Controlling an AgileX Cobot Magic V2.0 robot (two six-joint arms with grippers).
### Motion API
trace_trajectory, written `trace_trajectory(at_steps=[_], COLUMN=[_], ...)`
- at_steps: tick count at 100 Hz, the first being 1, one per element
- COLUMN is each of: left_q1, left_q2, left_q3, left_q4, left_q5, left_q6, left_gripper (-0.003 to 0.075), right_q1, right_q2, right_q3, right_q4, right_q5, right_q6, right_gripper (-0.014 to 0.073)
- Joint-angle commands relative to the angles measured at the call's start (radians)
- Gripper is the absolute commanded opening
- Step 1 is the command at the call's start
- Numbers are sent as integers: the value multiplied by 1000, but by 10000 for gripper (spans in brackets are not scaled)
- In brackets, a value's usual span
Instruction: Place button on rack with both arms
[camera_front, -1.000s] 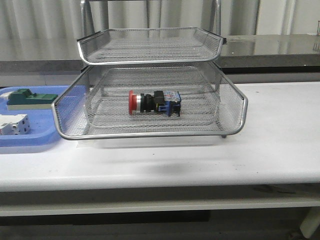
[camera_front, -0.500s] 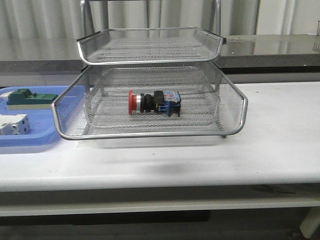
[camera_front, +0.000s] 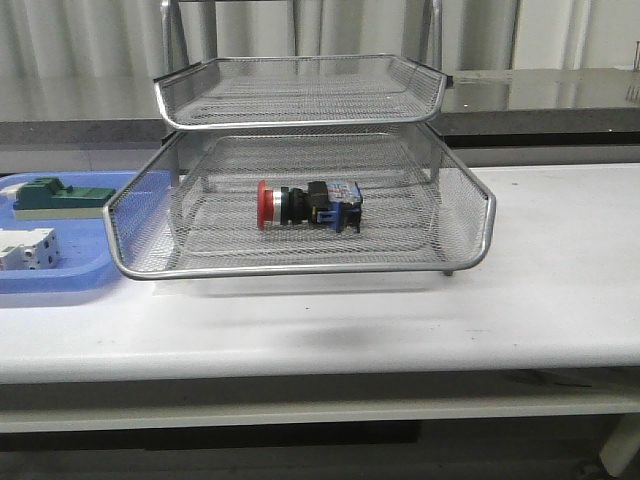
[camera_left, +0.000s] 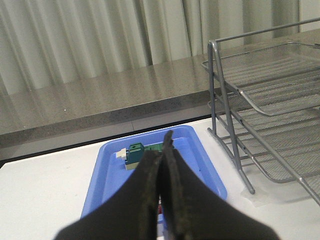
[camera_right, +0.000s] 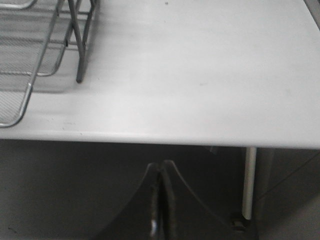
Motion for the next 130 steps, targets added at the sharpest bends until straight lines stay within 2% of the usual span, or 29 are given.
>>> trace_trajectory(at_steps=[1,26,44,71,97,130], left_q1=[1,1,1,1,1,1], left_q2=[11,11,11,11,11,11], left_q3=[-27,-27,-27,-27,-27,-27], left_q4=[-15,-15,-15,-15,-15,-15], left_q5=[-84,-84,-84,-84,-84,-84], left_q6=[-10,-10,-10,-10,-10,-10], left_gripper=[-20,-20,-20,-20,-20,-20], right_q1=[-7,11,101,317,505,622], right_q2=[40,312,500,757,963,1177], right_q3=[-32,-34,-36,-47,-144,-274], right_q4=[32,200,280,283,286,249], right_q5=[-118,-127,-191,-336,-406,-425], right_q6=[-6,-31,-105,-105,-105,-108], right_gripper=[-65,-65,-65,-65,-65,-65])
